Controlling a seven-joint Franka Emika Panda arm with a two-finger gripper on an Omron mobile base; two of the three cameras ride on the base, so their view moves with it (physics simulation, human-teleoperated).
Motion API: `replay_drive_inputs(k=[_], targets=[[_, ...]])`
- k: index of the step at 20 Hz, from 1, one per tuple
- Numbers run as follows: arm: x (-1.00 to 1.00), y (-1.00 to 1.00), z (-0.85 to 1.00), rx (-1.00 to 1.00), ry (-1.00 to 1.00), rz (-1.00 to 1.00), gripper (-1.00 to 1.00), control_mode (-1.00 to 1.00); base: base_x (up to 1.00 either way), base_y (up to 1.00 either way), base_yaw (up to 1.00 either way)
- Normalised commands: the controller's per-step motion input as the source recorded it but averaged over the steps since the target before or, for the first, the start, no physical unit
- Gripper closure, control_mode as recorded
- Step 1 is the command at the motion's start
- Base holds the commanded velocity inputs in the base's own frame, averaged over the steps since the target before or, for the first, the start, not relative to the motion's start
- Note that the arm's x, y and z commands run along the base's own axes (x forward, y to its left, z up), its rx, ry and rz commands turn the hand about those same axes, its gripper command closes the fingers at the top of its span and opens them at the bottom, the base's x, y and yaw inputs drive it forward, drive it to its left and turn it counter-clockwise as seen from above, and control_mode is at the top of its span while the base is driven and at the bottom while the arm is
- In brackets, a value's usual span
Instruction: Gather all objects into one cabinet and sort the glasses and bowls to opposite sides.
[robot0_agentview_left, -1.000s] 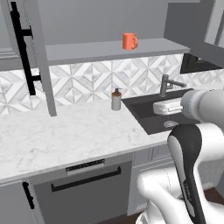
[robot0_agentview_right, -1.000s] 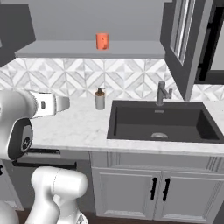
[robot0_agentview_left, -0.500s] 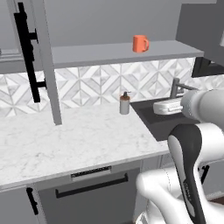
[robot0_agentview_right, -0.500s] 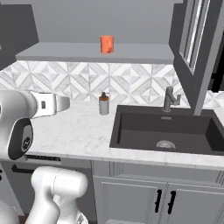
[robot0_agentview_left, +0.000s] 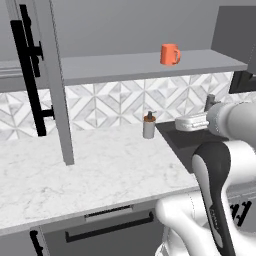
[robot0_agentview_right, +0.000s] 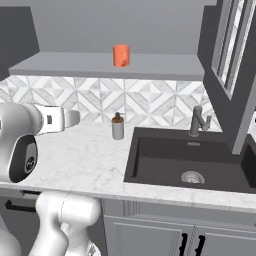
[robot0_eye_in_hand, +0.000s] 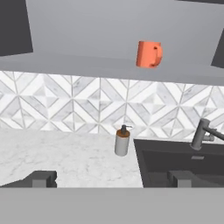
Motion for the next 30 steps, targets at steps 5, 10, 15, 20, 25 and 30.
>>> replay_drive_inputs(k=[5, 10, 15, 20, 25, 30], targets=[[0.00, 0.00, 0.00, 0.00, 0.00, 0.00, -1.00, 1.00, 0.20, 0.00, 0.00], [0.00, 0.00, 0.00, 0.00, 0.00, 0.00, -1.00, 1.00, 0.01, 0.00, 0.02], [-0.53, 0.00, 0.26, 0.00, -0.03, 0.07, -1.00, -1.00, 0.00, 0.00, 0.00], [-0.55, 0.00, 0.59, 0.00, -0.08, 0.01, -1.00, -1.00, 0.00, 0.00, 0.00], [-0.05, -0.17, 0.97, 0.07, 0.00, 0.00, -1.00, -1.00, 0.00, 0.00, 0.00], [0.11, -0.49, 0.77, 0.11, 0.00, -0.02, -1.00, -1.00, 0.00, 0.00, 0.00]])
